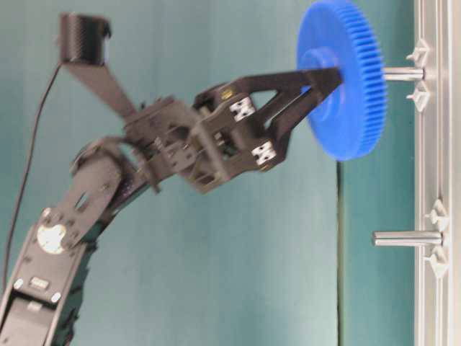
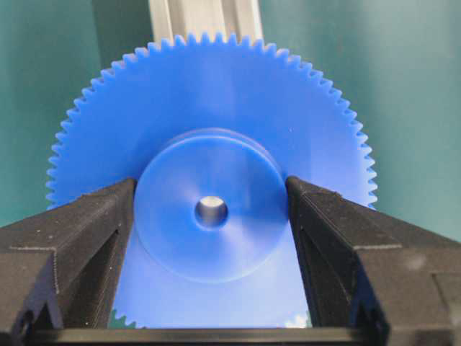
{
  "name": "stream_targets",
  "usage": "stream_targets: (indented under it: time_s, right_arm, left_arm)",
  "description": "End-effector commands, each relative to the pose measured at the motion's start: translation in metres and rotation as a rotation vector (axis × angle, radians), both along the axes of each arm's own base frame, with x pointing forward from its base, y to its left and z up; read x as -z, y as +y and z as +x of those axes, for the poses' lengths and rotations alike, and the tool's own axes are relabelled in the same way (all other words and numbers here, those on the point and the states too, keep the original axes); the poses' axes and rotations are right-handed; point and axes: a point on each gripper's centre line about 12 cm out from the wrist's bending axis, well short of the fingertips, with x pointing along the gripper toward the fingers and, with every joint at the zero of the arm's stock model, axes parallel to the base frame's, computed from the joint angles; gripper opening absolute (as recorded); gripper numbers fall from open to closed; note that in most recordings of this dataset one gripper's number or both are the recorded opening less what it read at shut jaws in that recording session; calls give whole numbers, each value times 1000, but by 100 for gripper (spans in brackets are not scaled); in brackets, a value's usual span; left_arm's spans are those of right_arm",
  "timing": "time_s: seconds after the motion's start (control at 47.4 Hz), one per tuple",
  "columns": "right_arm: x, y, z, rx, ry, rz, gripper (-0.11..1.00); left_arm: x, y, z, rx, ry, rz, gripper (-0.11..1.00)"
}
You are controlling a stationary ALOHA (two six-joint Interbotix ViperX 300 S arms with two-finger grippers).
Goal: Find the location of the shaft and insert the large gear.
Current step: 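Lift the blue gear and carry it up over the rail, then align the gear's center hole over the right-hand shaft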
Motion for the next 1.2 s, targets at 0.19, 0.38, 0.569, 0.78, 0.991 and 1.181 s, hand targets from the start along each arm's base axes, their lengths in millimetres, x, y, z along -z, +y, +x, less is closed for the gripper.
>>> stream_targets:
  time_s: [0.19,0.38,0.569,0.78,0.991,1.181]
  right_arm:
    - [-2,0,1,1,-11,4,2]
    - [-1,0,0,2,-9,4,2]
    - [-2,0,0,2,-12,4,2]
    - [-1,-1,0,5,-12,2,2]
    - [0,-1,-1,8,-11,2,2]
    - [0,-1,-1,8,-11,4,2]
  left_arm:
    - [-10,12,12,-13,-63,14,71]
    - [-5,18,16,-24,-79,14,70]
    - [-4,19,14,-27,-65,13,70]
    - [-3,28,11,-39,-38,16,70]
    - [-7,46,9,-59,-45,33,70]
    - [-5,53,8,-69,-37,36,70]
